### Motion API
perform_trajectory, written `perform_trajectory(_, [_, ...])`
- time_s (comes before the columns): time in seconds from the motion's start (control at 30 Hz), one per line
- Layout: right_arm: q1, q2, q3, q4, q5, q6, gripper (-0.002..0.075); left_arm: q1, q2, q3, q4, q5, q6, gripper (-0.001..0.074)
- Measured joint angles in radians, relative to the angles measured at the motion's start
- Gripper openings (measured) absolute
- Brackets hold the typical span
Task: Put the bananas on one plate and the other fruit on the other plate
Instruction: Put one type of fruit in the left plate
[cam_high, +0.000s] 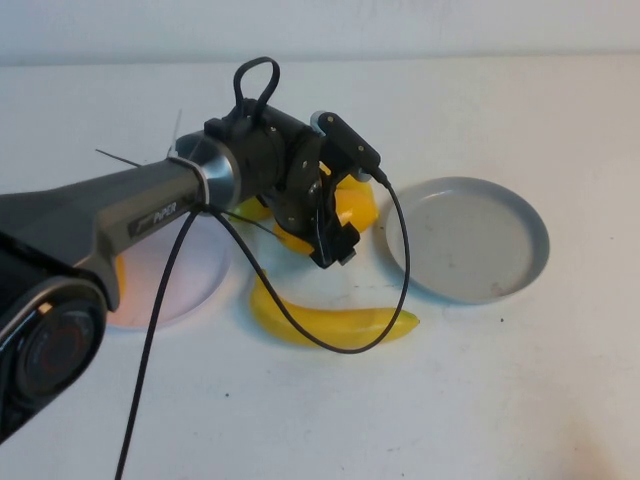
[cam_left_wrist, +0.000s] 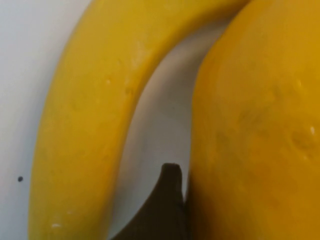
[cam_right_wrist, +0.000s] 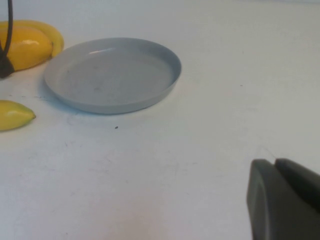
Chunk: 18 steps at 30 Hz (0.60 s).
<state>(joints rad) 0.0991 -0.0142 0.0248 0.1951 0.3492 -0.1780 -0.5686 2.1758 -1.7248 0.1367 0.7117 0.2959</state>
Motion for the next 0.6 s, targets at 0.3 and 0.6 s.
perform_trajectory(0.3, [0.000, 0.000, 0.000, 0.000, 0.000, 0.000, -0.0016, 0.000, 0.005, 0.000, 0.004, -0.014, 0.000, 0.0597])
perform_trajectory(0.6, [0.000, 0.000, 0.000, 0.000, 0.000, 0.000, -0.0015, -0.005, -0.019, -0.036, 0.002, 0.131, -0.002, 0.0522])
